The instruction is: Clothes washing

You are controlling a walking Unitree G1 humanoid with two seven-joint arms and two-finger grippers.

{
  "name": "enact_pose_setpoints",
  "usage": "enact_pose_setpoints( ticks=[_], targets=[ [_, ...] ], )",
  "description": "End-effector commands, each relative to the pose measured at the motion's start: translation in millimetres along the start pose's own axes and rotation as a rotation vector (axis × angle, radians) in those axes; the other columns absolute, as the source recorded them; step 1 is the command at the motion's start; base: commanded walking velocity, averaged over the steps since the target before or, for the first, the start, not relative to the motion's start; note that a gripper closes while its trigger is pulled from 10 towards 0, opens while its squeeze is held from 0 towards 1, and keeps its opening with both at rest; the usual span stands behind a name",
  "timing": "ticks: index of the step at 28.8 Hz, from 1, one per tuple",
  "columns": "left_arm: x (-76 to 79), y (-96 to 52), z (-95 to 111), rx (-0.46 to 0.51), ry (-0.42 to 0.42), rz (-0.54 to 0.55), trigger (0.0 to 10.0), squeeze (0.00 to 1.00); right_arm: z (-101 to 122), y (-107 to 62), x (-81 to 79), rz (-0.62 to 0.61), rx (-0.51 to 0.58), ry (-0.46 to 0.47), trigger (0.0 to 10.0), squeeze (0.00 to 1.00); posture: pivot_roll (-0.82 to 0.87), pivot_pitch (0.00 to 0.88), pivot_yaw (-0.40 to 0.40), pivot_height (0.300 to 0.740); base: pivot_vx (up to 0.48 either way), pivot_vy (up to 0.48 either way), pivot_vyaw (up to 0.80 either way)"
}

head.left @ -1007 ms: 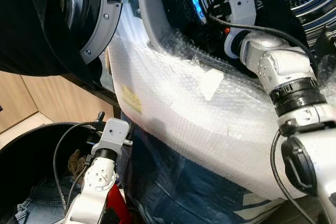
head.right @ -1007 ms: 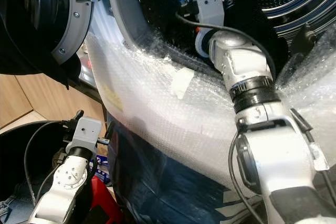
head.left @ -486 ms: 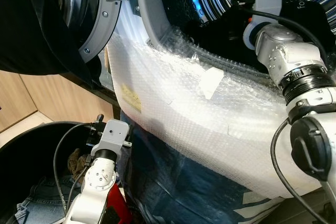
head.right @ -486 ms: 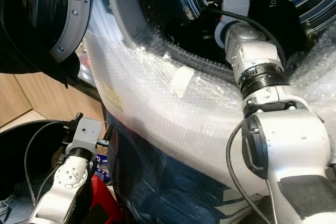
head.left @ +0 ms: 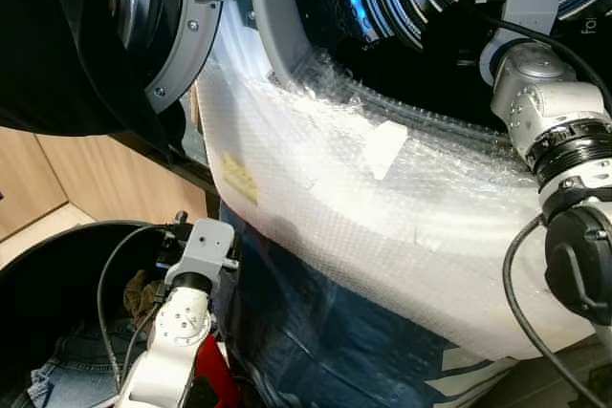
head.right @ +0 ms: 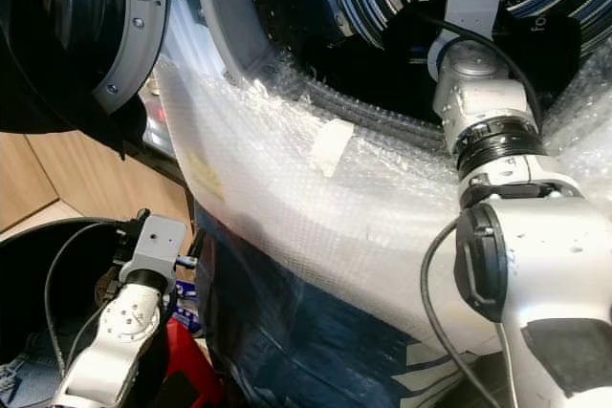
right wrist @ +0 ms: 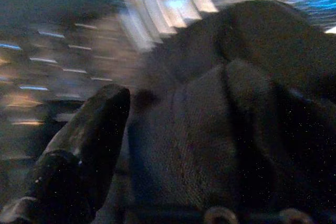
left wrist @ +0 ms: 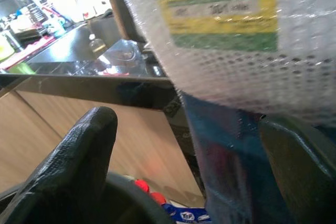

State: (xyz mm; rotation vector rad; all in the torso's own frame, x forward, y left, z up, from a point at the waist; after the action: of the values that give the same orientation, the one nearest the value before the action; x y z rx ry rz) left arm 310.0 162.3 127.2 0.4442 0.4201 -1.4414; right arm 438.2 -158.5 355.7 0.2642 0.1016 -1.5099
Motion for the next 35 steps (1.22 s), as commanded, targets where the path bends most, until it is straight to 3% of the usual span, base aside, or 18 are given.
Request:
enact_pose_setpoints(
  ticks=[1, 2, 6, 10, 16, 18, 21, 25, 26, 27, 29, 32, 33, 34, 35],
  targets=[
    [2.5, -0.9, 0, -0.007, 0.011, 0.000, 10.0, 0.00, 14, -0.4, -17.7, 0.134, 0.041, 0.074, 10.0, 0.00, 0.07, 0.043, -0.151, 0.740, 0.000, 0.000, 0.00],
    [2.2, -1.3, 0, -0.007, 0.007, 0.003, 10.0, 0.00, 18, -1.9, -36.1, 0.266, 0.048, 0.128, 10.0, 0.00, 0.07, 0.043, -0.151, 0.740, 0.000, 0.000, 0.00],
    [1.4, -1.5, -1, -0.009, 0.009, 0.001, 10.0, 0.00, 26, -5.0, -53.4, 0.374, 0.076, 0.142, 10.0, 0.00, 0.05, 0.047, -0.145, 0.740, 0.000, 0.000, 0.00],
    [5.3, -1.4, 1, -0.003, 0.008, -0.015, 10.0, 0.00, 36, -6.8, -52.0, 0.343, 0.086, 0.204, 10.0, 0.00, 0.05, 0.047, -0.141, 0.740, 0.000, 0.000, 0.00],
    [5.2, -1.5, 1, -0.001, 0.006, -0.017, 10.0, 0.00, 48, -18.6, -55.7, 0.486, 0.105, 0.284, 10.0, 0.00, 0.04, 0.052, -0.138, 0.740, 0.000, 0.000, 0.00],
    [6.9, -1.9, 0, -0.003, 0.007, -0.024, 10.0, 0.00, 51, -33.3, -44.3, 0.491, 0.148, 0.325, 10.0, 0.00, 0.04, 0.054, -0.139, 0.740, 0.000, 0.000, 0.00],
    [7.4, -1.9, 0, -0.003, 0.006, -0.026, 10.0, 0.00, 48, -43.7, -42.5, 0.530, 0.145, 0.367, 10.0, 0.00, 0.03, 0.057, -0.135, 0.740, 0.000, 0.000, 0.00],
    [7.6, -1.3, 1, -0.003, 0.002, -0.027, 10.0, 0.00, 43, -68.6, -50.2, 0.699, 0.116, 0.448, 10.0, 0.00, 0.02, 0.059, -0.126, 0.740, 0.000, 0.000, 0.00],
    [8.7, -0.5, 1, 0.002, 0.005, -0.038, 10.0, 0.00, 38, -85.1, -53.8, 0.772, 0.137, 0.434, 10.0, 0.00, 0.01, 0.058, -0.125, 0.740, 0.000, 0.000, 0.00],
    [8.8, -0.3, 1, 0.003, 0.006, -0.041, 10.0, 0.00, 36, -90.5, -54.8, 0.785, 0.142, 0.429, 10.0, 0.00, 0.01, 0.058, -0.125, 0.740, 0.000, 0.000, 0.00],
    [10.4, 0.2, 2, 0.006, 0.005, -0.042, 10.0, 0.00, 32, -113.2, -66.5, 0.911, 0.169, 0.530, 10.0, 0.00, 0.02, 0.059, -0.123, 0.740, 0.000, 0.000, 0.00],
    [10.9, 0.8, 3, 0.008, 0.003, -0.043, 10.0, 0.00, 34, -137.7, -75.6, 1.057, 0.237, 0.550, 10.0, 0.00, 0.01, 0.058, -0.121, 0.740, 0.000, 0.000, 0.00],
    [10.9, 0.9, 3, 0.010, 0.003, -0.044, 10.0, 0.00, 35, -154.2, -82.4, 1.156, 0.252, 0.612, 10.0, 0.00, 0.01, 0.059, -0.123, 0.740, 0.000, 0.000, 0.00],
    [10.9, 0.9, 3, 0.010, 0.003, -0.044, 10.0, 0.00, 35, -154.2, -82.4, 1.156, 0.252, 0.612, 10.0, 0.00, 0.01, 0.059, -0.123, 0.740, 0.000, 0.000, 0.00],
    [11.4, 0.9, 4, 0.014, 0.006, -0.048, 10.0, 0.00, 31, -168.6, -87.0, 1.243, 0.240, 0.629, 10.0, 0.00, 0.01, 0.062, -0.121, 0.740, 0.000, 0.000, 0.00]
  ],
)
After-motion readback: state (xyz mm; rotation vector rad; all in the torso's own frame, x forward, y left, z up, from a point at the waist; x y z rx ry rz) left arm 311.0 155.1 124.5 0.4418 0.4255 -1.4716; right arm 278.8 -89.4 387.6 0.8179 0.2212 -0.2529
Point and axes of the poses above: a point about 5 cm out from each wrist's last joint towards the gripper, its own y axis pointing out of the wrist towards the gripper, its own z axis along the axis of the wrist's last joint, x = y × z, the point moved 1 cm from there along y, pointing out of the wrist towards the gripper, and after that the axes turned 9 degrees about y, right-handed, at the moved point
